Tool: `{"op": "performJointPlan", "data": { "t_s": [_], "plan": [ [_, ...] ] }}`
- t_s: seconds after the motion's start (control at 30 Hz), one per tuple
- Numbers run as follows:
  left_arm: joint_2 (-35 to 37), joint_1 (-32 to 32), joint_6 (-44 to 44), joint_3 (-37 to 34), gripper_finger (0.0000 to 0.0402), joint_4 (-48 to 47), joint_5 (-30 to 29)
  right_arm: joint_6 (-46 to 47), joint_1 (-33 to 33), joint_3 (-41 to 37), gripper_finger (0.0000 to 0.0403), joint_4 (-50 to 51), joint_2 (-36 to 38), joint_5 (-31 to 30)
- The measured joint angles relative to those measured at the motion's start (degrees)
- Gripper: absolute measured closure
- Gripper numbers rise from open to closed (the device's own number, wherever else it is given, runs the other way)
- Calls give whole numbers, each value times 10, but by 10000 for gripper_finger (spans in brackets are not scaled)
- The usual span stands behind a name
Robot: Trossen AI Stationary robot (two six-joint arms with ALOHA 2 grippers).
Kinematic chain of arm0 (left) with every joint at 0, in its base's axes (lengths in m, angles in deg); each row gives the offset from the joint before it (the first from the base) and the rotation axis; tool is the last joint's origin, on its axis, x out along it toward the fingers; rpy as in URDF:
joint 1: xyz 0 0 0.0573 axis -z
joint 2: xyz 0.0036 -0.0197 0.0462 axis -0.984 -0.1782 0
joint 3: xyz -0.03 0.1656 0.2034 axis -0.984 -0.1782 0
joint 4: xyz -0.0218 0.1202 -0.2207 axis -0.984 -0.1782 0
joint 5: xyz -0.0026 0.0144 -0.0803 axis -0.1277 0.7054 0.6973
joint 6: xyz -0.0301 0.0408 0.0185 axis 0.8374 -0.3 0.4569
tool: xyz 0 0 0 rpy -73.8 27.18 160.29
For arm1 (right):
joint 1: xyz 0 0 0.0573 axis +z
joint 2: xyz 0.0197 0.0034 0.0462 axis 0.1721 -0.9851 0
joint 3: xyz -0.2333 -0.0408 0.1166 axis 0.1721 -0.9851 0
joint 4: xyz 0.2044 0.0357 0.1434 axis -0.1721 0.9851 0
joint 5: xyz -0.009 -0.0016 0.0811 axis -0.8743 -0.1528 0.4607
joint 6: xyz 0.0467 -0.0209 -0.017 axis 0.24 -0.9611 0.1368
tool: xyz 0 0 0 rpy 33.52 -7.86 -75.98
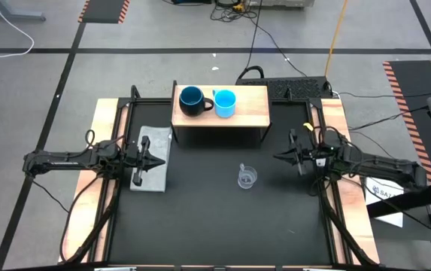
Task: Stack small to large cups/mugs on shelf
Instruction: Put the transparent cup on the shelf
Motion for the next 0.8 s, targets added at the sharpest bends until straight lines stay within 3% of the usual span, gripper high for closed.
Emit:
{"op": "performJointPlan", "data": {
  "t_s": [0.2, 0.57, 0.8],
  "plan": [
    [0, 0, -1, 0, 400, 0, 0, -18, 60, -1, 403, -16, -20, -14],
    [0, 0, -3, 0, 399, -3, 1, -15, 122, -77, 403, -232, -134, -93],
    [0, 0, -5, 0, 399, -4, 2, -23, 137, -69, 403, -239, -206, -109]
  ]
}}
